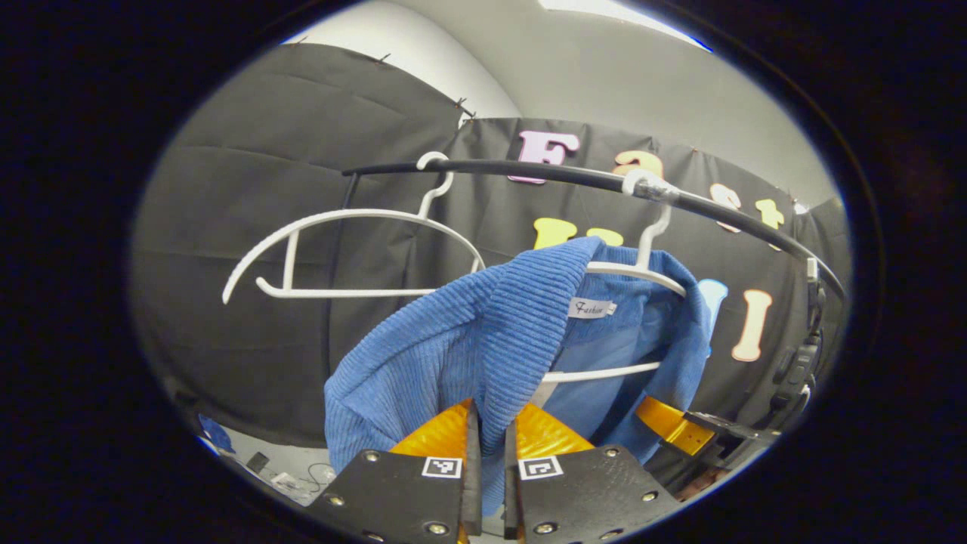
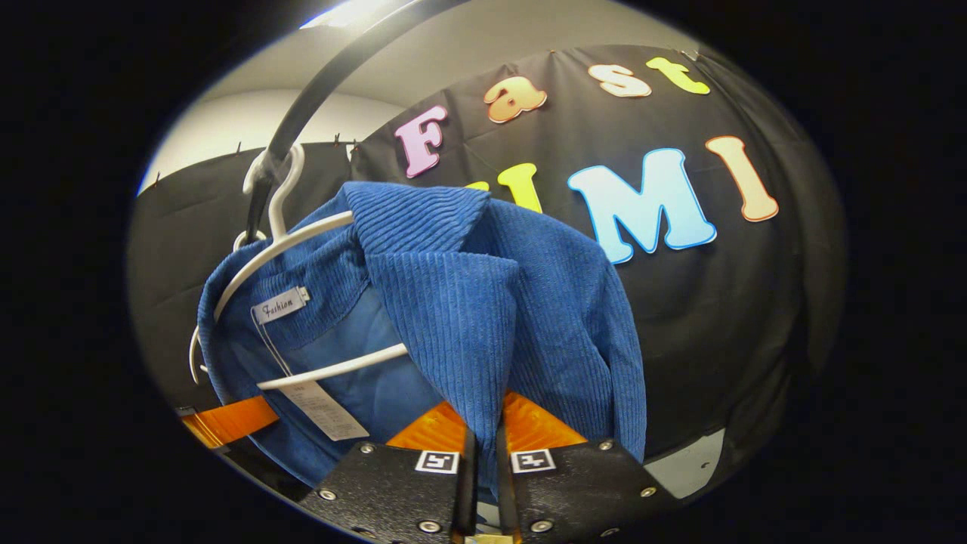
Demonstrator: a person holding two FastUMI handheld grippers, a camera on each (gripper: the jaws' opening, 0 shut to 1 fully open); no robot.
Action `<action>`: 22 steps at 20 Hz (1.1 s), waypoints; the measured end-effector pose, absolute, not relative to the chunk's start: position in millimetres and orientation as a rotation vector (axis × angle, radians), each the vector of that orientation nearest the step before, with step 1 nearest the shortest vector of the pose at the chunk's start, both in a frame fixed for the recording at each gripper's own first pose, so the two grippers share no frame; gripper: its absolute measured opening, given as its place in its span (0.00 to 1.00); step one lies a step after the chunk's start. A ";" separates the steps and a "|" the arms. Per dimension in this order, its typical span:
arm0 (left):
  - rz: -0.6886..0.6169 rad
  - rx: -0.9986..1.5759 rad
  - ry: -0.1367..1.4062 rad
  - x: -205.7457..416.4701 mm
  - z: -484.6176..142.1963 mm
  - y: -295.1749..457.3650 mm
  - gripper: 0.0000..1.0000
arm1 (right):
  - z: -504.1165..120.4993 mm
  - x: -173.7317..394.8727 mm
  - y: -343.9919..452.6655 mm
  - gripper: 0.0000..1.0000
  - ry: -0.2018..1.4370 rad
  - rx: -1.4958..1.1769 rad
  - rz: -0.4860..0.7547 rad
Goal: Grasp the clothes on the hanger with both hands and then place them into the laundry hamper below.
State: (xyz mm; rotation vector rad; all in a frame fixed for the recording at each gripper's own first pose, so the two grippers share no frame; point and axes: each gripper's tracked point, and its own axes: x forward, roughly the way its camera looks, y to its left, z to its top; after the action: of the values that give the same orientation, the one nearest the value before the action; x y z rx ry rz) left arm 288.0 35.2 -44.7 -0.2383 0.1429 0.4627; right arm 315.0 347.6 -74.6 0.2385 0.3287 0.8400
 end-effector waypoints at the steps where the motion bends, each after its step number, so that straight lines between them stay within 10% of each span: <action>1: 0.442 -0.255 0.128 289.7 -41.0 34.2 0.07 | -73.5 312.5 348.3 0.04 0.334 0.252 0.860; 22: 0.424 -0.273 0.000 246.2 24.6 27.4 0.01 | -52.5 347.0 298.9 0.00 0.267 0.304 0.735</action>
State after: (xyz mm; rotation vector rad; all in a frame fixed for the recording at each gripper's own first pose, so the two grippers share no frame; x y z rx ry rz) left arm 246.2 27.4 24.6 -0.2729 -0.0001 0.4239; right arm 347.0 298.9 -52.5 0.3042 0.2675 0.7351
